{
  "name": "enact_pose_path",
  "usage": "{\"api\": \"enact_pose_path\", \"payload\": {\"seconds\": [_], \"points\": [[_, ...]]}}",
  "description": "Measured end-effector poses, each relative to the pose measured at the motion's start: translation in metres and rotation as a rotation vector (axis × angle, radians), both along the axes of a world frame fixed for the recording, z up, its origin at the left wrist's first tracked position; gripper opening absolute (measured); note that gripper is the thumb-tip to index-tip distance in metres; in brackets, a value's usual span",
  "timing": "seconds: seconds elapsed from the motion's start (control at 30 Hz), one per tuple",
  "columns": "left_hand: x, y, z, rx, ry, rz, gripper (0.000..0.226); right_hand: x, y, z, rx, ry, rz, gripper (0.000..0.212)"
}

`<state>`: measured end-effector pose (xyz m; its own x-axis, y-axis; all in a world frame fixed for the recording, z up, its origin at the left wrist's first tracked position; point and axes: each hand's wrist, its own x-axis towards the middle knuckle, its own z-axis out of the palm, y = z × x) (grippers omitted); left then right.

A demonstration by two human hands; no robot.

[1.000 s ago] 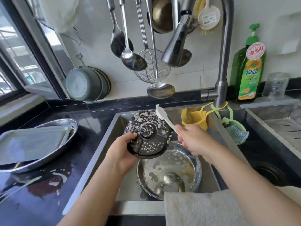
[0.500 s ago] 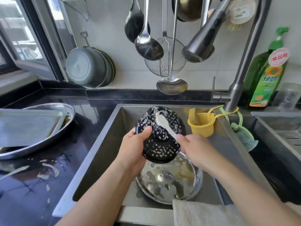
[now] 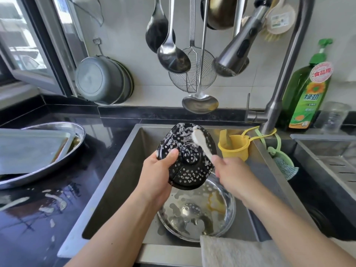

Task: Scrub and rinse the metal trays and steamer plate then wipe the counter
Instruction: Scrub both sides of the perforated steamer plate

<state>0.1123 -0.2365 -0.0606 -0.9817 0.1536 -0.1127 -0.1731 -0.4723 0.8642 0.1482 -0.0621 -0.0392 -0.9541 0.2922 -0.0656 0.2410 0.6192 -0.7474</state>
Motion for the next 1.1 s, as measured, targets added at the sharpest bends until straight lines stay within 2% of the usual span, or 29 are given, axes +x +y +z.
{"api": "enact_pose_path", "payload": {"seconds": [0.1, 0.23, 0.37, 0.47, 0.53, 0.63, 0.8, 0.97, 1.1], "points": [[0.0, 0.001, 0.0, -0.001, -0.002, -0.006, 0.025, 0.003, -0.014, -0.001, 0.002, -0.028, 0.077, 0.051], [0.001, 0.001, 0.0, -0.028, 0.015, 0.005, 0.023, -0.005, -0.003, 0.003, -0.121, -0.005, -0.069, 0.052], [0.001, 0.002, 0.0, -0.055, 0.026, 0.004, 0.022, 0.004, -0.016, -0.007, -0.127, -0.063, 0.073, 0.052], [0.001, 0.004, -0.001, -0.092, 0.05, 0.014, 0.021, -0.007, 0.001, -0.003, -0.271, -0.052, -0.099, 0.051], [0.001, 0.004, -0.002, -0.11, 0.064, 0.02, 0.019, -0.006, 0.001, -0.005, -0.35, -0.064, -0.12, 0.05], [0.001, 0.003, -0.001, -0.115, 0.064, 0.023, 0.019, -0.001, -0.012, -0.012, -0.295, -0.106, 0.014, 0.051], [0.0, 0.0, -0.002, -0.238, 0.13, 0.028, 0.016, -0.009, 0.009, -0.006, -0.393, -0.065, -0.134, 0.048], [0.004, 0.005, -0.004, -0.421, 0.208, 0.014, 0.011, 0.004, -0.002, 0.0, -0.366, -0.135, 0.092, 0.05], [0.001, 0.001, -0.004, -0.437, 0.216, 0.028, 0.013, -0.001, 0.012, 0.005, -0.304, -0.038, -0.08, 0.049]]}}
